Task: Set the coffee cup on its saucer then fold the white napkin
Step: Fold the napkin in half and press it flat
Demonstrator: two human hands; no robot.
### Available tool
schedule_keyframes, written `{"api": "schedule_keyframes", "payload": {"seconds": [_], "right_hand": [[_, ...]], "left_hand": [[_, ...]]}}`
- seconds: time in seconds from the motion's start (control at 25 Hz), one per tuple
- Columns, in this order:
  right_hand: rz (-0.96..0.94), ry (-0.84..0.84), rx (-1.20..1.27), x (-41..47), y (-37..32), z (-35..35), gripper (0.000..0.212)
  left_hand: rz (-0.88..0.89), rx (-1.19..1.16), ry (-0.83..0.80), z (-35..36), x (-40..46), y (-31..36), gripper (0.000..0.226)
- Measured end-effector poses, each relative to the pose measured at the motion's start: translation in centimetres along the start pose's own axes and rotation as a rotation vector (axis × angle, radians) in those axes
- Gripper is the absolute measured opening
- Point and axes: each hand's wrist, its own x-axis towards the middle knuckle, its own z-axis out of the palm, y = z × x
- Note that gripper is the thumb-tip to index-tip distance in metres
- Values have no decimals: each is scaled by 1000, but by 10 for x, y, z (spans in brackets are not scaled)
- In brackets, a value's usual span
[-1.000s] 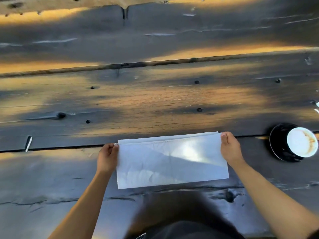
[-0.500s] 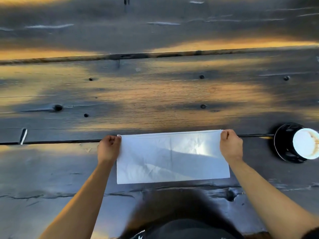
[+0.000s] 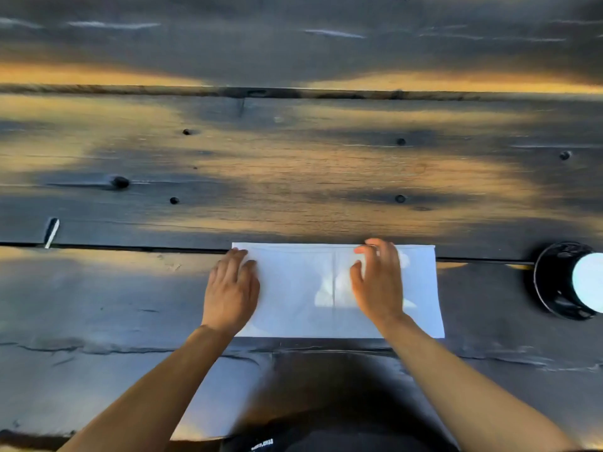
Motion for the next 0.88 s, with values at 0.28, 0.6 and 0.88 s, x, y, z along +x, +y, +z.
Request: {"api": "schedule_keyframes", "payload": {"seconds": [0.28, 0.6, 0.88], "right_hand": [[-453, -227, 1, -41, -105, 112, 44], [-424, -208, -234, -36, -57, 87, 59], [-113, -229, -402, -22, 90, 3, 69]], "left_hand": [[9, 24, -204, 22, -10, -3, 57], [-16, 111, -224, 28, -12, -3, 65], [-23, 118, -218, 29, -12, -3, 66]]}}
